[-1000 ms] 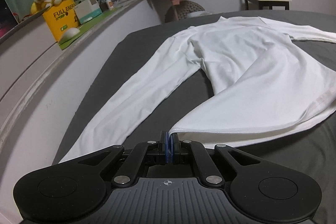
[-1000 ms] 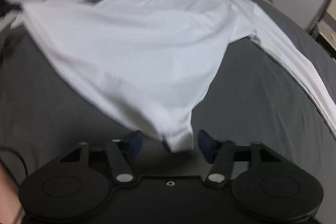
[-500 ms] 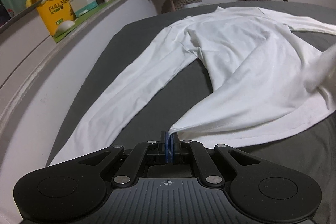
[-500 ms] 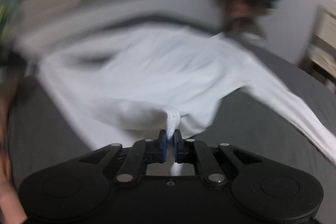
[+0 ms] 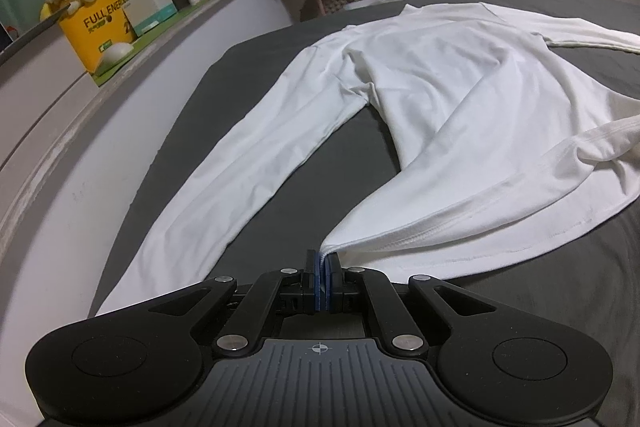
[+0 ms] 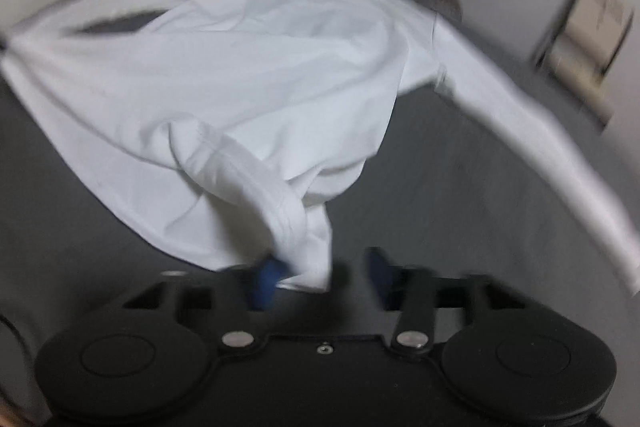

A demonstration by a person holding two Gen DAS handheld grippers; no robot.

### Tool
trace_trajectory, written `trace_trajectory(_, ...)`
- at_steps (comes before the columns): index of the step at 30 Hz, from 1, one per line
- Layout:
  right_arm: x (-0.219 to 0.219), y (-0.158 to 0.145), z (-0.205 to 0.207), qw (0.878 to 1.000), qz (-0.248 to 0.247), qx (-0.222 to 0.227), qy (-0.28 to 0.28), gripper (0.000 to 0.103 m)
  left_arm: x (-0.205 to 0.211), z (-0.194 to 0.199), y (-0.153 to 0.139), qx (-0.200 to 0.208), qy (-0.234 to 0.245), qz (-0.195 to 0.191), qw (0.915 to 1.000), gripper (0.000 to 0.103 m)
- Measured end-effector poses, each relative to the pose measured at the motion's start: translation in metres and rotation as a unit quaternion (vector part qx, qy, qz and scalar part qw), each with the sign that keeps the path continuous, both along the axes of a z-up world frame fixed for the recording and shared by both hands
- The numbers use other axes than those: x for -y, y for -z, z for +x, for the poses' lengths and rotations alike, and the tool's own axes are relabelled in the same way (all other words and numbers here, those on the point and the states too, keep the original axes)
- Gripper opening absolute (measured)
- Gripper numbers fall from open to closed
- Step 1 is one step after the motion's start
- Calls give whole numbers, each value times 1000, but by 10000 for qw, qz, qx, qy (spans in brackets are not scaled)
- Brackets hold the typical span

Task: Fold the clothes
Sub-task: 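Lift and pull the shirt hem with both grippers, then open both grippers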

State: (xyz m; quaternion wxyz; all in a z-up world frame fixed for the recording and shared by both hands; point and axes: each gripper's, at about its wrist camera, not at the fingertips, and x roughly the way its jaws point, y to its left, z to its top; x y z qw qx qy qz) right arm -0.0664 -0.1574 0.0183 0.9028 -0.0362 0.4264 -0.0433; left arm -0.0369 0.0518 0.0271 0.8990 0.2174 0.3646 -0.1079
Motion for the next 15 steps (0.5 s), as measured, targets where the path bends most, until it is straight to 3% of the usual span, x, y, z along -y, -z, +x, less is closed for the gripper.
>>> trace_trajectory(1,8,-1,0,9996,255,42,122,7,-1,0,0,-7,-4,-9,10000,3)
trace_trajectory(4,30,-9,-3,9940,945,272,488,6,-2,0,-1,12,-21,-42,10000,3)
trace_trajectory(8,62,-62,-34,9829,1150,949,1077,5,0,-7,-10,172,112,-25,9998,3)
trace_trajectory(10,76,-89,-49,9769,1181,1207,1307,5,9,-18,-22,343,436,109,9984,3)
trace_trajectory(12,82,-114,-63,9783,977,1328,1256,4,22,-33,-36,631,873,410,9933,3)
trace_trajectory(13,84,-119,-66,9817,842,1224,1188,4,28,-40,-41,780,1067,659,9890,3)
trace_trajectory(15,83,-106,-61,9931,478,544,924,4,37,-49,-41,909,1374,1137,9798,3)
